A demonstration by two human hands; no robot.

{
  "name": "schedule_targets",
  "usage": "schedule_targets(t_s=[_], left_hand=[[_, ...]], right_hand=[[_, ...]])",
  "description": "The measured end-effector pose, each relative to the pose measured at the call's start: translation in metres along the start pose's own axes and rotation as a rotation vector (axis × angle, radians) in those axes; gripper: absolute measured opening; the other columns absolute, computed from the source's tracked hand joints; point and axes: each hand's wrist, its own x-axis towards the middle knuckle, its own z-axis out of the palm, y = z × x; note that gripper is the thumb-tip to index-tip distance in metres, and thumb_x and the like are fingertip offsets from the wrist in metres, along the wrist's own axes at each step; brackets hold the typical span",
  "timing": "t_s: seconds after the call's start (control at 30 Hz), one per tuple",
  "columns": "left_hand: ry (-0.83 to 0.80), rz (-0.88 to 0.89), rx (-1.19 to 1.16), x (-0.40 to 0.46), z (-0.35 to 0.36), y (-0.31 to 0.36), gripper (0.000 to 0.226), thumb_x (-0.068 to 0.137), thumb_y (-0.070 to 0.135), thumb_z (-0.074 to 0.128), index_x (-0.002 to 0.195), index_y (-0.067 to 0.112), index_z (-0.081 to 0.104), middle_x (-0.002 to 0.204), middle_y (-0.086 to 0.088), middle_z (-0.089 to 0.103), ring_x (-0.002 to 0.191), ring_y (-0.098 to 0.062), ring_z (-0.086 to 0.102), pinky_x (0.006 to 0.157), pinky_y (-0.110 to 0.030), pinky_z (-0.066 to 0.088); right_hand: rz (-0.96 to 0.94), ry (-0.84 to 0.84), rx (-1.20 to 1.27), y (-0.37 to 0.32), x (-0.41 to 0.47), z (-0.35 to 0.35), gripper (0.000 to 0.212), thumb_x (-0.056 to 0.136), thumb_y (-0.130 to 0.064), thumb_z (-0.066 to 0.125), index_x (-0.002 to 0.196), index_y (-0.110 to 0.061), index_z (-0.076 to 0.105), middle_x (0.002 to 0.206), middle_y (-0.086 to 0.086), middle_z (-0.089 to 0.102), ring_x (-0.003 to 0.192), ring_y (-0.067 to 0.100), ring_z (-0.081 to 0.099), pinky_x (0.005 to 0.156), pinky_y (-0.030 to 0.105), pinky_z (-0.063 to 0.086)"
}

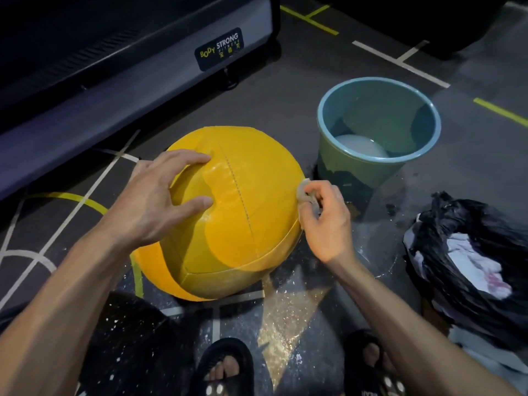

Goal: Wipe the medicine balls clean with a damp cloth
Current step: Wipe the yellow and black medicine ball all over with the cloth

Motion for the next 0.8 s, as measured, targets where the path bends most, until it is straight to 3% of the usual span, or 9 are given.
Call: schedule_targets(t_s=[0.07, 0.17, 0.23, 0.33, 0.4, 0.5, 0.57, 0.7, 0.8], left_hand=[[-0.008, -0.002, -0.008, -0.002, -0.001, 0.001, 0.072, 0.079, 0.062, 0.065, 0.146, 0.05, 0.04, 0.158, 0.017, 0.035, 0.138, -0.022, 0.031, 0.109, -0.051, 0.033], [-0.02, -0.027, -0.041, -0.006, -0.003, -0.002, 0.074, 0.076, 0.063, 0.065, 0.144, 0.05, 0.041, 0.155, 0.016, 0.035, 0.135, -0.019, 0.03, 0.104, -0.05, 0.034], [-0.02, -0.05, -0.058, -0.011, -0.005, -0.005, 0.075, 0.073, 0.062, 0.066, 0.143, 0.05, 0.042, 0.152, 0.015, 0.036, 0.131, -0.018, 0.031, 0.101, -0.049, 0.035], [-0.015, -0.087, -0.07, -0.02, -0.01, -0.011, 0.074, 0.071, 0.061, 0.067, 0.14, 0.052, 0.042, 0.152, 0.015, 0.035, 0.13, -0.019, 0.032, 0.1, -0.052, 0.038], [-0.027, -0.109, -0.098, -0.027, -0.013, -0.017, 0.071, 0.069, 0.06, 0.07, 0.134, 0.057, 0.041, 0.145, 0.021, 0.034, 0.129, -0.017, 0.033, 0.096, -0.049, 0.039], [-0.052, -0.107, -0.155, -0.033, -0.017, -0.028, 0.067, 0.067, 0.056, 0.076, 0.124, 0.067, 0.042, 0.128, 0.036, 0.036, 0.131, -0.015, 0.035, 0.097, -0.047, 0.041], [-0.065, -0.11, -0.217, -0.035, -0.021, -0.03, 0.067, 0.066, 0.052, 0.08, 0.123, 0.066, 0.047, 0.126, 0.044, 0.038, 0.13, -0.008, 0.038, 0.101, -0.045, 0.042], [0.03, -0.156, -0.296, -0.034, -0.025, -0.029, 0.054, 0.081, 0.057, 0.077, 0.13, 0.05, 0.056, 0.13, 0.031, 0.052, 0.12, 0.0, 0.051, 0.098, -0.039, 0.043], [0.125, -0.248, -0.214, -0.029, -0.024, -0.036, 0.061, 0.088, 0.064, 0.067, 0.142, 0.043, 0.05, 0.146, 0.011, 0.051, 0.132, -0.015, 0.051, 0.105, -0.046, 0.044]], right_hand=[[-0.091, -0.02, 0.014, -0.014, -0.007, 0.005, 0.023, 0.094, 0.0, 0.059, 0.113, -0.012, 0.064, 0.11, 0.002, 0.057, 0.096, 0.014, 0.058, 0.082, 0.042, 0.053], [-0.477, -0.179, 0.022, -0.046, -0.034, 0.018, 0.022, 0.097, 0.0, 0.062, 0.115, -0.011, 0.066, 0.111, 0.005, 0.06, 0.094, 0.018, 0.06, 0.071, 0.033, 0.056], [-0.556, -0.199, -0.031, -0.043, -0.025, 0.019, 0.024, 0.097, -0.002, 0.063, 0.117, -0.016, 0.063, 0.112, 0.005, 0.059, 0.093, 0.019, 0.06, 0.068, 0.032, 0.058], [-0.238, -0.029, 0.021, -0.018, 0.005, 0.012, 0.026, 0.097, -0.004, 0.06, 0.119, -0.016, 0.064, 0.111, 0.0, 0.055, 0.094, 0.012, 0.058, 0.079, 0.035, 0.056], [-0.037, -0.033, 0.028, -0.004, 0.013, 0.009, 0.025, 0.098, -0.01, 0.06, 0.12, -0.022, 0.063, 0.111, -0.003, 0.055, 0.097, 0.01, 0.057, 0.085, 0.035, 0.053], [0.022, -0.089, 0.075, 0.002, 0.006, 0.011, 0.027, 0.1, -0.017, 0.059, 0.119, -0.036, 0.058, 0.115, -0.004, 0.056, 0.099, 0.001, 0.056, 0.081, 0.014, 0.046], [0.063, -0.08, 0.131, 0.004, 0.001, 0.011, 0.028, 0.1, -0.017, 0.058, 0.115, -0.041, 0.056, 0.116, -0.003, 0.057, 0.102, -0.002, 0.056, 0.083, 0.014, 0.047], [0.144, -0.075, 0.164, 0.01, -0.001, 0.011, 0.027, 0.1, -0.018, 0.058, 0.117, -0.039, 0.06, 0.117, -0.004, 0.057, 0.104, 0.011, 0.061, 0.09, 0.042, 0.055], [0.146, -0.119, 0.145, 0.013, -0.004, 0.007, 0.03, 0.1, -0.015, 0.058, 0.115, -0.04, 0.059, 0.119, -0.002, 0.057, 0.104, 0.003, 0.058, 0.091, 0.034, 0.053]])
